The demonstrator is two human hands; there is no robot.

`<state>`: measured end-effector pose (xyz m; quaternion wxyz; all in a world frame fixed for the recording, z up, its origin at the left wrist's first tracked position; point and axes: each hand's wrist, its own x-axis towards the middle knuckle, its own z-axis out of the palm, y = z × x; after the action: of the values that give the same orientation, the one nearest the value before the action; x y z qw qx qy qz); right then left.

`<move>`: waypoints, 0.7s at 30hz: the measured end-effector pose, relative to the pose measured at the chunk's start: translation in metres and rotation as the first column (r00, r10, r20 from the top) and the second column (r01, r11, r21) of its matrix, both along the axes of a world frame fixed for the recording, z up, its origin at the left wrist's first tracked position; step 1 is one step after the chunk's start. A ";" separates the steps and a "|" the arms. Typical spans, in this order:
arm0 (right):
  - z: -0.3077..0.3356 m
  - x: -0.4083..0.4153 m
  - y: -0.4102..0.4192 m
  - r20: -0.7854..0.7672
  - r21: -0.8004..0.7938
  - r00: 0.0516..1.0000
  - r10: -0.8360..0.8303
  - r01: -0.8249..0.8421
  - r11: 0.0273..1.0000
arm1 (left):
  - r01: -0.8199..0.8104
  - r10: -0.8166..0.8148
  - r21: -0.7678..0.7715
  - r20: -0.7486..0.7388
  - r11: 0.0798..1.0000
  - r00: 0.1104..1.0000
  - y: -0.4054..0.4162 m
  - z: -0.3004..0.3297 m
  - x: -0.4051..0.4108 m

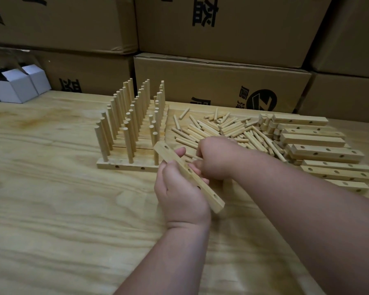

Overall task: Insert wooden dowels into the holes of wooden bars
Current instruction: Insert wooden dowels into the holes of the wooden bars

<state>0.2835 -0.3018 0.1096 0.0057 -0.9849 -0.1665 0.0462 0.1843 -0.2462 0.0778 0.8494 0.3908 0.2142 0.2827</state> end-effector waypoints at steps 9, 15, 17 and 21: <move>-0.001 -0.039 -0.033 -0.067 -0.037 0.992 -0.111 0.109 0.993 | 0.100 -0.105 0.076 0.060 0.992 0.993 -0.001 -0.003 -0.002; -0.017 -0.076 -0.079 0.054 0.853 0.928 -0.370 0.150 0.499 | 0.439 -0.444 0.072 0.132 0.896 0.886 -0.004 -0.005 0.000; -0.029 -0.085 -0.090 0.069 0.901 0.917 -0.394 0.113 0.419 | 0.488 -0.493 0.077 0.090 0.870 0.865 -0.001 -0.003 0.000; -0.041 -0.087 -0.097 0.001 0.902 0.924 -0.383 0.165 0.399 | 0.508 -0.514 0.181 -0.012 0.842 0.857 -0.001 0.000 0.000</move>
<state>0.1962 -0.3988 0.0684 0.5099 -0.8466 -0.0004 -0.1525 0.1843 -0.2472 0.0776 0.8594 0.5026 0.0608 0.0712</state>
